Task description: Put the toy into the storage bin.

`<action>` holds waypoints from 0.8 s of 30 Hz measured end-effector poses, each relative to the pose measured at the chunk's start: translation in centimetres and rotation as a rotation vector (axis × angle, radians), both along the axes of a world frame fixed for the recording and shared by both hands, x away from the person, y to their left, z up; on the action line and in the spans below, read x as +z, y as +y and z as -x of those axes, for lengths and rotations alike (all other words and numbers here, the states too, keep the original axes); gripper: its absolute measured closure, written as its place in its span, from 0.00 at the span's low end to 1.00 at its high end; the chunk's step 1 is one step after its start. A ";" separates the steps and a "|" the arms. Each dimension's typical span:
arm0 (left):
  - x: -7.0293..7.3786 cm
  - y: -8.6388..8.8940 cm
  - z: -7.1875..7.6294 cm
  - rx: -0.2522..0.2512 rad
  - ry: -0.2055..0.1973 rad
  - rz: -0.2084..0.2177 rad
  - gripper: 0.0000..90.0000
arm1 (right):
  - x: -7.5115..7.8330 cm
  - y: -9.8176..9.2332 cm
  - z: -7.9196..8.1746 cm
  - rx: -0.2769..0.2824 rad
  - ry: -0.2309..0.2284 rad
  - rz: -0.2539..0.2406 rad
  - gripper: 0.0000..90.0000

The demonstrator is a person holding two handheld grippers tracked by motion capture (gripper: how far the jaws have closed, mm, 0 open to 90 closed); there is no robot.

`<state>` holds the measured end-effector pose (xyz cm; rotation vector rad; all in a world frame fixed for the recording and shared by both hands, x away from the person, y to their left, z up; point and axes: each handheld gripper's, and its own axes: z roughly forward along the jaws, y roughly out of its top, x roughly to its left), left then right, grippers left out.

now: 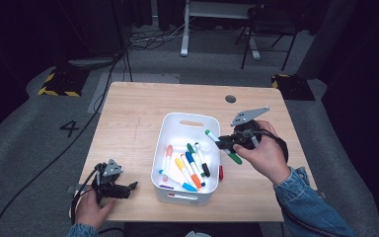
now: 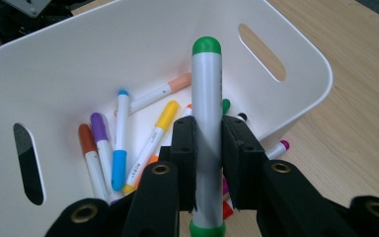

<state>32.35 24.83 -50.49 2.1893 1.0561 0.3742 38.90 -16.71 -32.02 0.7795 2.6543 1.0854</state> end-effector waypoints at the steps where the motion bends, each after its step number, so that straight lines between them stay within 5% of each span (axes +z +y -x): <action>1: 0.0 0.0 0.0 0.003 0.002 0.001 0.13 | 0.2 0.3 0.0 0.006 -0.001 0.008 0.86; 15: 0.0 0.0 0.0 0.004 0.000 -0.001 0.13 | 1.3 4.8 0.6 0.107 -0.013 0.016 0.86; 24: 0.0 0.0 0.0 0.006 -0.002 0.002 0.13 | 0.7 7.0 1.0 0.161 0.005 0.006 0.85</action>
